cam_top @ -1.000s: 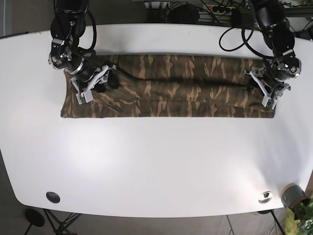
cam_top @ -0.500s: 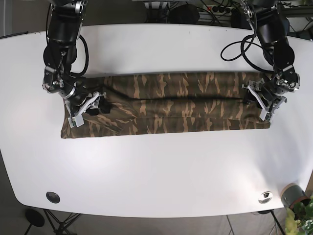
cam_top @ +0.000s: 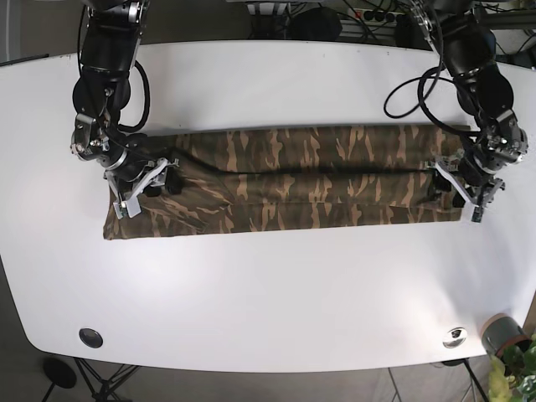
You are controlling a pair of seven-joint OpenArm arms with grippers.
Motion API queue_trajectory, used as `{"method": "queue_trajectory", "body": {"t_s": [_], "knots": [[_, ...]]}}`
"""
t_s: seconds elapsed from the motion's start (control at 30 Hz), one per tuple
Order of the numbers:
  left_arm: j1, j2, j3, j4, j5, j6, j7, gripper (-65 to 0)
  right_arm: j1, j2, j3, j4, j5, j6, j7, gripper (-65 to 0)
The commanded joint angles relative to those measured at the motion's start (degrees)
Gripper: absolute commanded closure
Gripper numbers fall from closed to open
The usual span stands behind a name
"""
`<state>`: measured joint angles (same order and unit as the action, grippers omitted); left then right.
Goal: Fold the T-shirt properly
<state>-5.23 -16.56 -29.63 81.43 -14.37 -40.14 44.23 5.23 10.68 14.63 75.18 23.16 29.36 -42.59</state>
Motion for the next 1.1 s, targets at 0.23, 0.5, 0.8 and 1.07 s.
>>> {"method": "queue_trajectory", "body": {"t_s": [0.23,0.5,0.8,1.07], "knots": [[-3.69,-2.30,-9.54,-2.35,-6.07,0.14,7.07,-45.8,0.61,0.62,0.18,1.53,-0.43,-0.49,-0.71,-31.4],[-7.38,-4.67,-12.26,-14.66,-6.86,0.14,7.16,-46.0,0.61,0.62,0.18,1.35,-0.52,-0.49,-0.71,-31.4],[-7.20,-5.82,-12.26,-18.53,-6.86,0.14,7.16,-46.1,0.61,0.62,0.44,1.35,-0.52,-0.49,-0.71,-31.4],[-5.71,-5.55,-12.18,-18.70,-6.95,0.14,7.16,-46.1,0.61,0.62,0.44,1.35,-0.34,-0.49,-0.71,-31.4]]}}
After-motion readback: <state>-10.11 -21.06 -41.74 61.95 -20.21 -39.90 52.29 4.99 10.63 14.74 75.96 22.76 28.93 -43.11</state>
